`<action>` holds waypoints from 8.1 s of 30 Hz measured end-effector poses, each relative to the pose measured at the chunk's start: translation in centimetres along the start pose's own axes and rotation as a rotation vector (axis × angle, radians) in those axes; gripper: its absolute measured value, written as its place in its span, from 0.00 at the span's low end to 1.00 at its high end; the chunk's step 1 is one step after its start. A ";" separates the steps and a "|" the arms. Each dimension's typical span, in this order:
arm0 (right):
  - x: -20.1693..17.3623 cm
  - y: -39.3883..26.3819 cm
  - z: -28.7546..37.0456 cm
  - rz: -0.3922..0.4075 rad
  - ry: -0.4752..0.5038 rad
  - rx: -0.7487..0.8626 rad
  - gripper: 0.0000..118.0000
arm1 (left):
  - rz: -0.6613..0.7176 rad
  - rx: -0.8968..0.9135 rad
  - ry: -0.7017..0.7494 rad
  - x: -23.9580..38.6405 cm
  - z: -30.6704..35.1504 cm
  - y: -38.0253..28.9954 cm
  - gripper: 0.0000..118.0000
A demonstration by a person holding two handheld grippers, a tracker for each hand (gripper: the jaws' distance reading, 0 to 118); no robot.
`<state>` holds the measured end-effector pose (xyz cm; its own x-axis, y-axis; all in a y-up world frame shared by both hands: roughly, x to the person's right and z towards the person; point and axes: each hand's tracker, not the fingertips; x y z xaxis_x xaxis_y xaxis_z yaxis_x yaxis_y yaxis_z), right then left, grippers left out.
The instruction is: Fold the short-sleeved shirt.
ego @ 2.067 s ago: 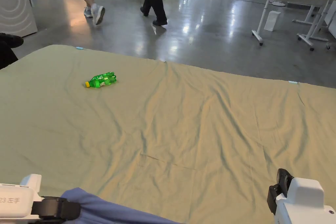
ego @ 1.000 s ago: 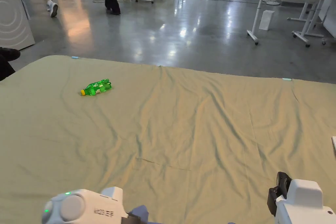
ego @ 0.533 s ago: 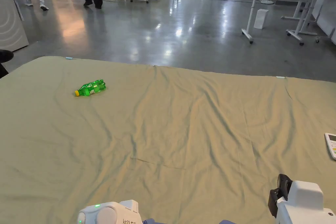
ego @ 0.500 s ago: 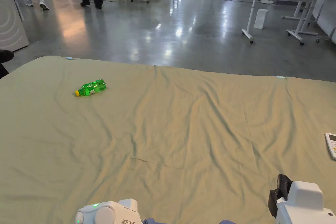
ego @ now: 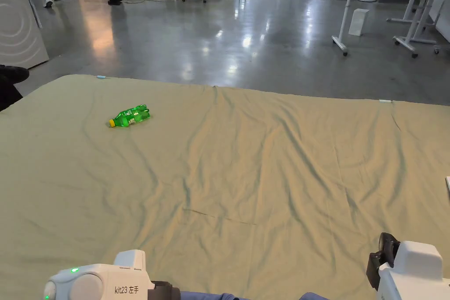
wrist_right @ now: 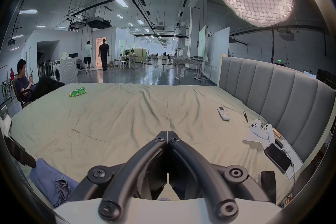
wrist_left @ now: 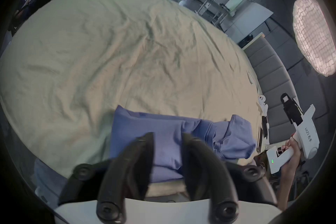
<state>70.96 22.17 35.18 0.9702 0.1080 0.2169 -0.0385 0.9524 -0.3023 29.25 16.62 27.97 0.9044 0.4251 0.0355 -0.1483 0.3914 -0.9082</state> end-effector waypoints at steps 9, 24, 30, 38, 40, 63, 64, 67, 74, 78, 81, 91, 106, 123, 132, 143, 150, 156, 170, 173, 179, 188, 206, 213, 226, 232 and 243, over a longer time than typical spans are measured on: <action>-0.4 -0.2 0.5 0.000 0.007 -0.022 0.00 | -0.062 -0.084 -0.148 4.3 -6.4 -1.5 0.16; -1.2 -0.7 0.7 0.003 0.025 -0.038 0.00 | -0.052 -0.126 -0.173 6.3 -7.4 -0.2 0.12; -1.2 -0.3 0.5 0.013 0.035 -0.023 0.00 | -0.036 0.023 -0.235 1.1 -1.6 1.4 0.70; -1.2 1.3 0.9 0.001 0.036 0.027 0.00 | 0.068 0.048 -0.265 -8.9 1.4 2.0 0.71; -1.2 1.7 0.9 0.001 0.039 0.030 0.00 | 0.118 0.003 -0.324 -11.9 0.5 1.8 0.71; -2.2 1.5 1.0 -0.011 0.057 0.014 0.00 | 0.156 -0.096 -0.513 -10.9 -3.7 -0.6 0.14; -2.2 1.5 1.0 -0.010 0.059 0.013 0.00 | 0.155 -0.090 -0.516 -11.3 -3.5 0.1 0.13; -2.2 1.4 0.9 -0.009 0.061 0.010 0.00 | 0.118 -0.067 -0.500 -11.1 -1.4 1.4 0.13; -2.2 1.2 0.8 -0.008 0.068 0.007 0.00 | -0.021 -0.042 -0.232 -11.9 5.5 4.5 0.13; -2.2 1.0 0.6 -0.009 0.072 0.004 0.00 | -0.150 -0.038 0.031 -9.9 8.8 5.2 0.13; -2.4 1.1 0.8 -0.015 0.076 -0.001 0.00 | -0.147 -0.027 0.026 -7.1 10.1 4.7 0.13; -2.2 0.5 0.7 -0.029 0.082 -0.014 0.00 | -0.203 -0.029 -0.053 2.5 8.8 2.1 0.13; -0.6 -1.3 0.7 -0.046 0.056 -0.057 0.00 | -0.210 -0.189 -0.035 14.1 -5.3 -2.1 0.15; 0.7 -1.8 1.2 -0.067 0.034 -0.088 0.00 | -0.117 -0.011 -0.190 14.8 -2.1 -1.3 0.59; 0.9 -1.8 1.1 -0.068 0.033 -0.093 0.00 | -0.169 -0.140 -0.043 15.2 -7.2 -4.3 0.15; 0.9 -2.1 1.0 -0.061 0.036 -0.097 0.00 | -0.181 -0.149 -0.119 15.5 -10.2 -6.1 0.12; 0.2 -1.0 1.2 -0.059 0.050 -0.056 0.00 | -0.189 0.003 -0.273 14.3 -6.1 -4.4 0.10; -0.5 1.0 1.2 -0.047 0.058 0.007 0.00 | -0.353 0.330 -0.207 12.8 0.7 -1.3 0.08; -2.4 6.2 2.0 -0.018 0.009 0.188 0.00 | -0.417 0.930 0.288 7.9 8.8 2.7 0.06; -2.5 6.5 1.7 -0.006 0.001 0.208 0.00 | -0.378 0.950 0.296 6.7 9.2 3.0 0.06; -2.8 6.2 2.2 -0.036 0.035 0.173 0.00 | -0.356 0.923 0.273 4.8 9.2 2.9 0.06; -10.8 -2.8 3.9 0.026 0.308 -0.114 0.00 | -0.314 0.758 0.281 1.8 6.4 0.0 0.06; -14.8 -13.8 3.2 0.246 0.212 -0.208 0.00 | -0.141 0.281 -0.025 -2.8 1.4 -3.0 0.21; -14.2 -13.9 3.1 0.237 0.196 -0.196 0.00 | -0.023 0.101 -0.266 -3.9 -2.4 -2.4 0.68; -13.4 -14.0 2.8 0.196 0.204 -0.209 0.00 | 0.123 -0.158 -0.621 -4.6 -10.6 -2.9 0.32; -13.0 -13.9 2.7 0.193 0.196 -0.215 0.00 | 0.172 -0.159 -0.628 -4.2 -9.1 -3.1 0.20; -9.3 -7.8 2.0 0.090 0.210 -0.160 0.00 | 0.088 -0.087 -0.647 -4.0 -0.5 2.6 0.19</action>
<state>61.78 14.28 37.42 0.9935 0.1132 -0.0093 -0.1048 0.8827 -0.4582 25.45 15.52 25.26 0.4636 0.8679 0.1786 -0.1533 0.2770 -0.9486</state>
